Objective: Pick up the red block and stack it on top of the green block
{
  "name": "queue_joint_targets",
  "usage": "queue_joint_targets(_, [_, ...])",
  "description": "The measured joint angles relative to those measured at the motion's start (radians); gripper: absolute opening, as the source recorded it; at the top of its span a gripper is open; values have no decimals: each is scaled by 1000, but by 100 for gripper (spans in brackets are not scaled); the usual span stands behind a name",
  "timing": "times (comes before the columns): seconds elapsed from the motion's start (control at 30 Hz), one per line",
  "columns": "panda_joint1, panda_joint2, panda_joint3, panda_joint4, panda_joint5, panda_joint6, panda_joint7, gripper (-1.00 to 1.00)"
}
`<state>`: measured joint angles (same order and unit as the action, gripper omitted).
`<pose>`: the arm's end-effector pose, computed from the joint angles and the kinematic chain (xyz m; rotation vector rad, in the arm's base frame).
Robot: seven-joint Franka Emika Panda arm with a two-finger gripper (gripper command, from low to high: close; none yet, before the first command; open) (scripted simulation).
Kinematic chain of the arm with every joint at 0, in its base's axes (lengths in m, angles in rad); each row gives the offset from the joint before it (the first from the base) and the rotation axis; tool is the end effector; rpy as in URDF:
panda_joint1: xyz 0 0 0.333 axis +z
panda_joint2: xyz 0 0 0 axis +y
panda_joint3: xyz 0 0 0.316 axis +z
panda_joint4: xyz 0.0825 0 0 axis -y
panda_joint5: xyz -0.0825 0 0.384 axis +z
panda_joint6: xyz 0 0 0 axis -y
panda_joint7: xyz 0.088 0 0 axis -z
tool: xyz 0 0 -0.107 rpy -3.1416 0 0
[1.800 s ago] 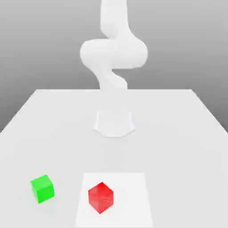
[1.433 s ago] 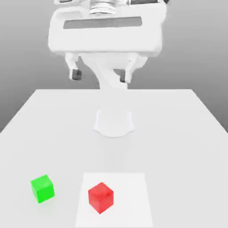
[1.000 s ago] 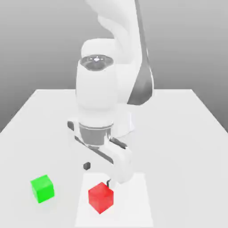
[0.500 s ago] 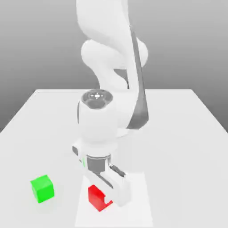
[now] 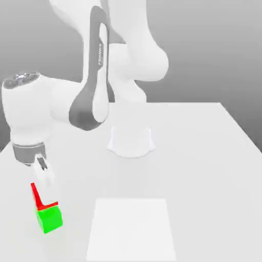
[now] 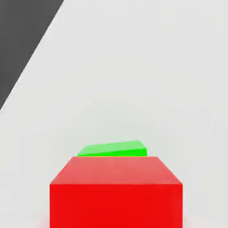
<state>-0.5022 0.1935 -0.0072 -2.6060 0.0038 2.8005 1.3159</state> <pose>0.3808 -0.2131 0.1863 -1.9171 2.4885 -0.0015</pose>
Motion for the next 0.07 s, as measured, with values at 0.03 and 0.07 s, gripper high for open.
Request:
queue_joint_targets(0.03, [0, 0, 0, 0, 0, 0, 0, 100])
queue_joint_targets(0.07, [0, 0, 0, 0, 0, 0, 0, 100])
